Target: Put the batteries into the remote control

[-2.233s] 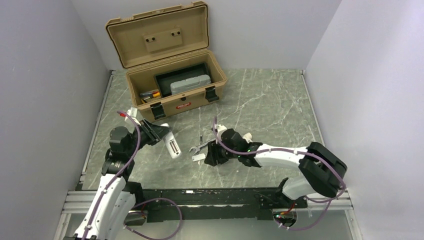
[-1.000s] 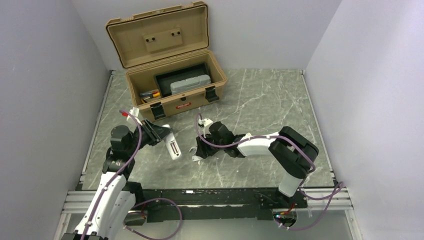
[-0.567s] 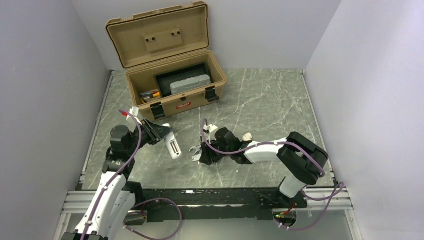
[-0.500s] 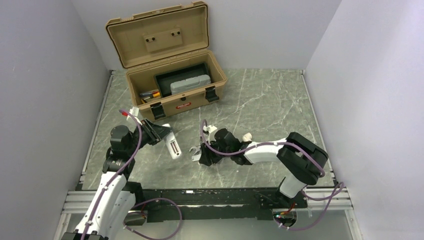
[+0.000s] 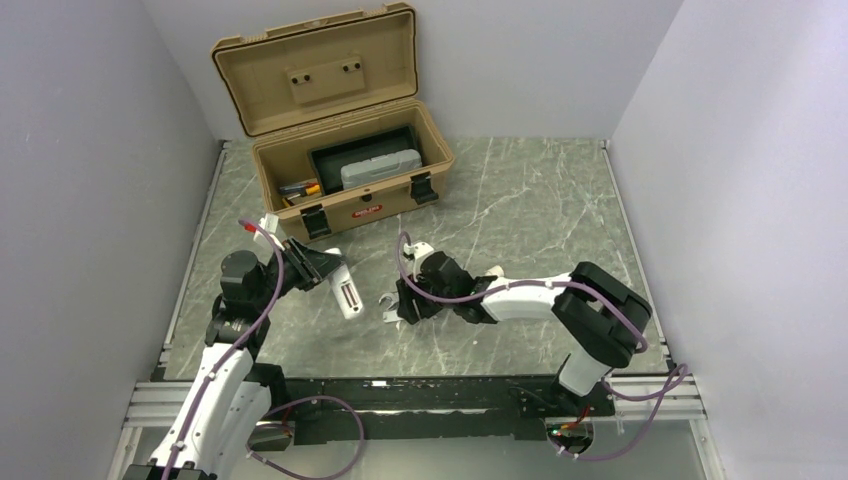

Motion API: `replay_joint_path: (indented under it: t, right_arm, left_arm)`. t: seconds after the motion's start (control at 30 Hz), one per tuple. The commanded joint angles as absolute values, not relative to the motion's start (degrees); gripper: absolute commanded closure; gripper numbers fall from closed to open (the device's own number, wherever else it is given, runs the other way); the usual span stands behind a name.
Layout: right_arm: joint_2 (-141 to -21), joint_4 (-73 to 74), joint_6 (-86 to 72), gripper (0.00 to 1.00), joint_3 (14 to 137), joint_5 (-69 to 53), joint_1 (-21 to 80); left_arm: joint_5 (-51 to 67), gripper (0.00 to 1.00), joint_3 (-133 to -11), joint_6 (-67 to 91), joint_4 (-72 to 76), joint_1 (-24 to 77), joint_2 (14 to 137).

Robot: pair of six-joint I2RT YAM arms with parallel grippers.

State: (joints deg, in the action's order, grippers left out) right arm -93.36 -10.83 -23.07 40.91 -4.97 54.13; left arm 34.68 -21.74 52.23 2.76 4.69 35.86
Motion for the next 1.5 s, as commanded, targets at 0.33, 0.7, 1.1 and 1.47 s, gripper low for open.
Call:
replay_joint_path:
  t: [0.33, 0.7, 1.1, 1.47]
  right_arm:
    - [-94.9, -18.0, -22.2, 0.49, 39.2, -19.1, 54.3]
    - [-91.8, -20.2, -24.6, 0.50, 34.9, -14.8, 56.1]
    - [-92.5, -11.4, -18.8, 0.50, 41.1, -6.2, 56.4]
    - [-97.4, -10.7, -18.0, 0.53, 42.8, -5.0, 62.6]
  left_arm:
    - [36.0, 1.00, -21.2, 53.3, 6.1, 4.2, 35.7]
    - [36.5, 1.00, -20.6, 54.2, 7.2, 4.1, 36.2]
    - [37.1, 1.00, -19.6, 55.2, 8.6, 4.1, 36.5]
    - [37.3, 1.00, -20.3, 54.6, 8.1, 3.9, 36.9]
